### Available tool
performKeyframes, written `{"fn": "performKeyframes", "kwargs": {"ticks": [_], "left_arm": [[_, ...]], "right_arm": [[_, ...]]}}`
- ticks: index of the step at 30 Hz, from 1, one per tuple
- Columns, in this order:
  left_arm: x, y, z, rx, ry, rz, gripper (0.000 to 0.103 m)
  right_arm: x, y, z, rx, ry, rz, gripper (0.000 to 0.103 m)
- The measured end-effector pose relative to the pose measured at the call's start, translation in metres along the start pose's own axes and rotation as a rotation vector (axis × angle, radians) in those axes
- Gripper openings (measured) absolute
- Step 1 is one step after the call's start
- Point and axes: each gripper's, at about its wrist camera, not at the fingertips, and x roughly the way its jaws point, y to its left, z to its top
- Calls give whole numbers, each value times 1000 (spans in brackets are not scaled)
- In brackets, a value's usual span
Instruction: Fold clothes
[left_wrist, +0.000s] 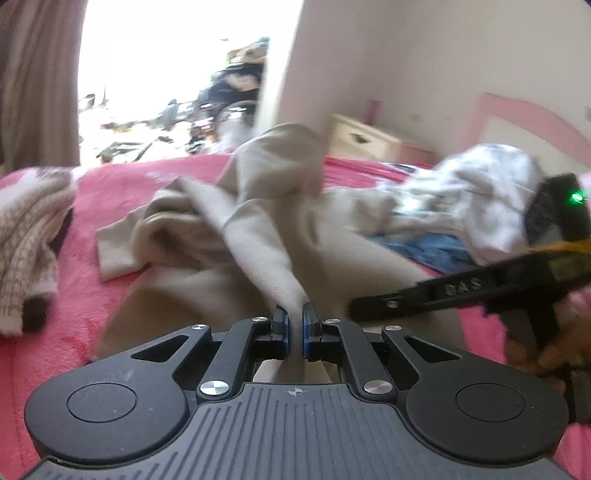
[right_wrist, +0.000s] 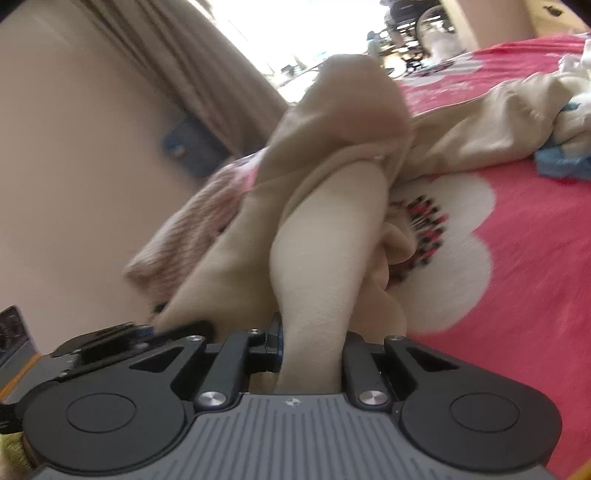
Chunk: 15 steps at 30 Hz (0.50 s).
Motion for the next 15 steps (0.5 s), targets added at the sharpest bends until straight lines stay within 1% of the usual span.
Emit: {"fn": "performKeyframes", "kwargs": {"ticks": [3, 6, 10, 13, 15], "left_arm": [[-19, -6, -10, 15, 25, -66, 5], [-32, -5, -20, -9, 66, -122, 5], [-47, -8, -35, -33, 124, -203, 5], [-59, -15, -44, -25, 171, -283, 5], [-62, -24, -50, -5, 216, -337, 5]], "right_arm": [[-8, 11, -18, -21, 29, 26, 13], [-18, 14, -35, -12, 61, 61, 13], [-39, 13, -59, 24, 95, 131, 13], [-57, 13, -79, 53, 129, 173, 13], [-65, 7, -94, 86, 149, 185, 13]]}}
